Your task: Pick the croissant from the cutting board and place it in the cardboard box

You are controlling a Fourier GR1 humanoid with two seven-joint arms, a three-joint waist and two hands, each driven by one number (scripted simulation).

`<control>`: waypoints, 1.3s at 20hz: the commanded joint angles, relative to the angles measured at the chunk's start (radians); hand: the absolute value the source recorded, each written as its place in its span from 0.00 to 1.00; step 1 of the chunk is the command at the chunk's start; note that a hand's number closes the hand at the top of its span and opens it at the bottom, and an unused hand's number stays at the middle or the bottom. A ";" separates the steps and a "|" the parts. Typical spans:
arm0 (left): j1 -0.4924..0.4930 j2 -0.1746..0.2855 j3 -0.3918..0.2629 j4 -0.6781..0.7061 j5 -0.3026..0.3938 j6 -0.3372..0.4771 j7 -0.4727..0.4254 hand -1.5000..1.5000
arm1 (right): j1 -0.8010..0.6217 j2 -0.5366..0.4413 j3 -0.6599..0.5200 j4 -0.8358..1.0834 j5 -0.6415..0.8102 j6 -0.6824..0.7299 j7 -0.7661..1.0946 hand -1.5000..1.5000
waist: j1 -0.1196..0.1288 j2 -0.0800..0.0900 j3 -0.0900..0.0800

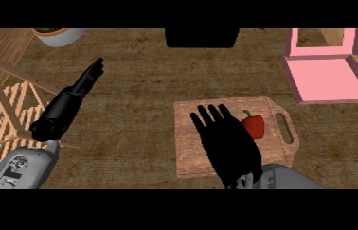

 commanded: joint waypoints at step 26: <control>0.070 -0.115 0.101 -0.012 -0.137 -0.097 -0.045 0.50 | 0.147 0.089 -0.114 0.256 0.453 0.015 -0.234 0.00 | -0.003 0.002 0.001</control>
